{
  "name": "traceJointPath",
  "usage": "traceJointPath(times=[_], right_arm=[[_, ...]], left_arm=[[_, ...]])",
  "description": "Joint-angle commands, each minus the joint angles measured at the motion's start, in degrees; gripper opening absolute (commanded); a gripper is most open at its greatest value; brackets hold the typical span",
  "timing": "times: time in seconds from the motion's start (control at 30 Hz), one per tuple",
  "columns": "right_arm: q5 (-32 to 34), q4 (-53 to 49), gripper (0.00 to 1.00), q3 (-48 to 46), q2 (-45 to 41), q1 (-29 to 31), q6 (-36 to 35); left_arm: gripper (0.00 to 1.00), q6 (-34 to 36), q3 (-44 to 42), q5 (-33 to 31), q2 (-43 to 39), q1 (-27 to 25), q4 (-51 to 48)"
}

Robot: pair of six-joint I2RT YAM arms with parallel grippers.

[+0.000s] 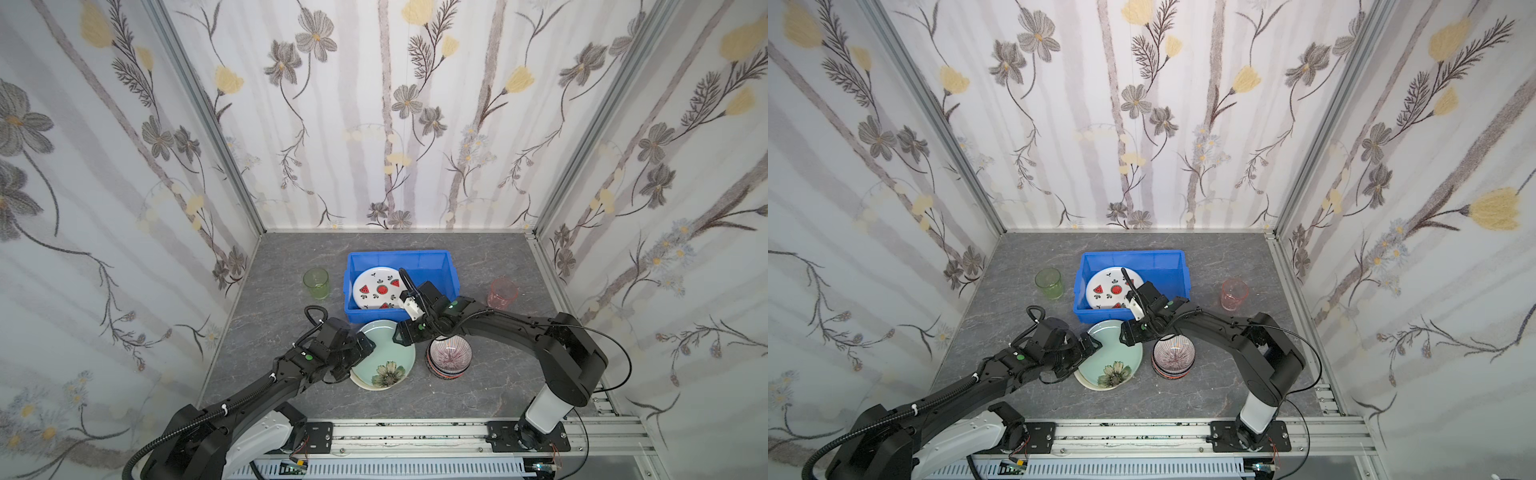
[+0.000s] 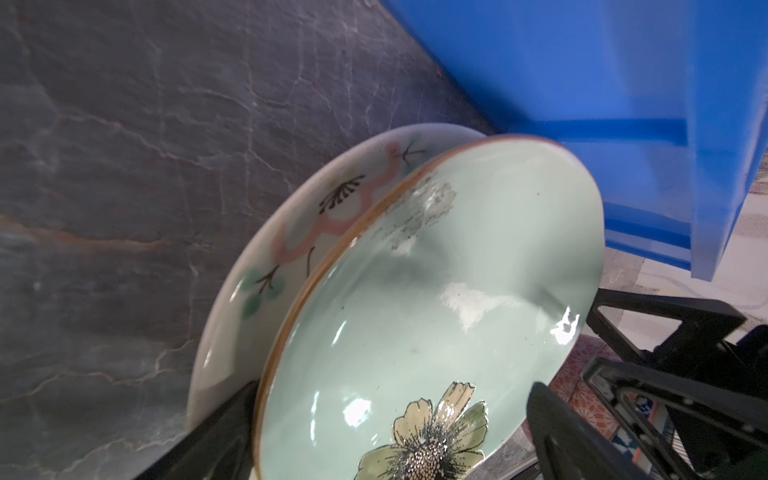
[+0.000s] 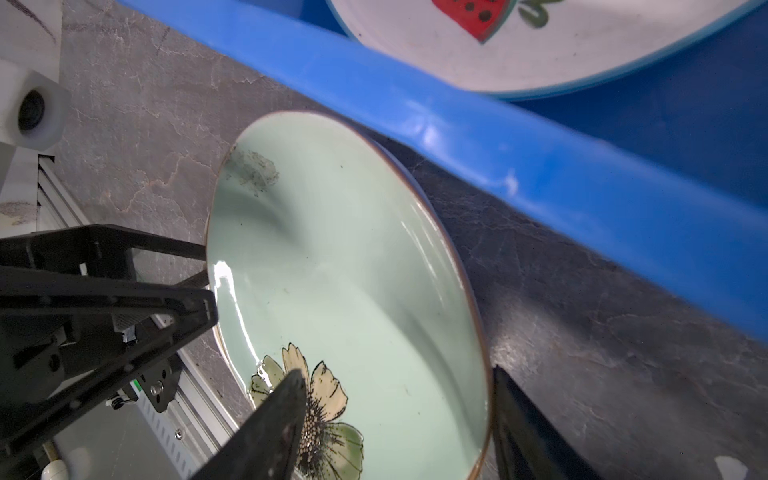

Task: Place the mixed dishes into the plastic bin
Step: 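Close both grippers on the rims of the green flower bowl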

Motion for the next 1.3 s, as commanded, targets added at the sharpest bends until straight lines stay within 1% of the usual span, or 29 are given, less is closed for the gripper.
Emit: traceJointPath(times=[0.0,0.2,0.27,0.37,0.73,0.83,1.07,1.27], right_arm=[[-6.0,3.2,0.64,0.8,-0.7,0.3,-0.4],[-7.3,3.6,0.57,0.7,-0.8,0.3,-0.4],[-8.0,4.0,0.52,0.7,-0.8,0.4,-0.3],[-8.9,4.6,0.47,0.5,-1.1,0.4,-0.1],[-11.4,5.8,0.33,0.2,-1.4,0.3,0.4],[-11.9,6.1,0.28,0.1,-1.5,0.2,0.5],[-13.3,7.0,0.21,-0.6,-2.1,-0.2,0.8],[-15.7,8.8,0.17,-1.3,-2.5,-0.5,1.7]], left_arm=[[1.0,-0.9,1.0,0.5,0.1,-0.2,7.4],[1.0,-0.9,1.4,0.6,0.8,-0.3,8.0],[1.0,-1.0,1.3,0.6,1.1,-0.3,8.3],[1.0,-1.0,1.3,0.6,1.4,-0.4,8.6],[1.0,-1.1,1.8,0.6,2.3,-0.6,9.8],[1.0,-1.0,1.9,0.6,2.6,-0.6,10.1],[1.0,-0.9,2.5,0.7,3.4,-0.7,10.6],[1.0,-0.8,2.9,1.0,3.8,-0.7,10.8]])
